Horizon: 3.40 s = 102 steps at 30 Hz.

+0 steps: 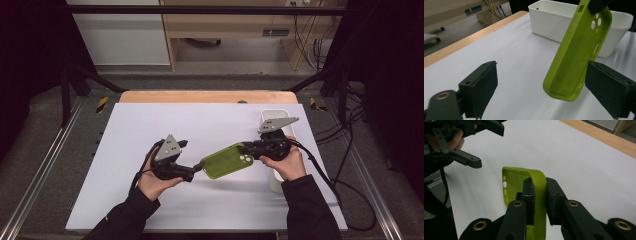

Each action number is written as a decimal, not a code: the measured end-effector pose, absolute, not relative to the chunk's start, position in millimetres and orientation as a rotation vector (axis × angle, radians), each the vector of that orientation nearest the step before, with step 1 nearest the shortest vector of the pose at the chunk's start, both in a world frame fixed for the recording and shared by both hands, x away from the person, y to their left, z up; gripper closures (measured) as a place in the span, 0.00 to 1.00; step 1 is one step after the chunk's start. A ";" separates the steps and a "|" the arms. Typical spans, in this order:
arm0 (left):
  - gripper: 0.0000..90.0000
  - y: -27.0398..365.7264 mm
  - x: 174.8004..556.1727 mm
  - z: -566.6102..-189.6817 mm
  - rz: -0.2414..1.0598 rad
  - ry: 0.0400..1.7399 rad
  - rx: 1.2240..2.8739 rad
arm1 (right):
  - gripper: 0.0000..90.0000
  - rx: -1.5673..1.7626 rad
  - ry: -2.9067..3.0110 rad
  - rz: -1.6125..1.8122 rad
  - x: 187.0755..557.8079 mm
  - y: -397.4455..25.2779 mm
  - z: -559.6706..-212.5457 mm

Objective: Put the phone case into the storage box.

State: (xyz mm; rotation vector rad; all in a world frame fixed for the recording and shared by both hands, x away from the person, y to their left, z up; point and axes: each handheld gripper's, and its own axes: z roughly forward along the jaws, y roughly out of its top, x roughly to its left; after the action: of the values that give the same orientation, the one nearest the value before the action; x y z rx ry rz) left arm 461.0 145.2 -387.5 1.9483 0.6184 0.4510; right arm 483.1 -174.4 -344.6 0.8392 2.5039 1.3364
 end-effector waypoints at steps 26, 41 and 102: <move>0.04 218.8 454.4 -396.8 0.480 0.742 1.841 | 0.88 0.706 2.422 1.267 473.2 -182.8 -309.1; 0.04 261.4 447.6 -416.1 0.509 0.819 1.806 | 0.88 0.647 2.405 1.212 467.8 -180.5 -288.9; 0.03 293.8 447.2 -446.4 0.589 0.868 1.773 | 0.88 0.505 2.352 0.890 470.7 -181.5 -233.8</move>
State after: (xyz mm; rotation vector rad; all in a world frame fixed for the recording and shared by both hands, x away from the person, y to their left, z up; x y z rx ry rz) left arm 447.2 293.8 -446.4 1.7729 0.8681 0.5888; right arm 470.7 -181.5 -233.8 0.5047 2.3520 0.8899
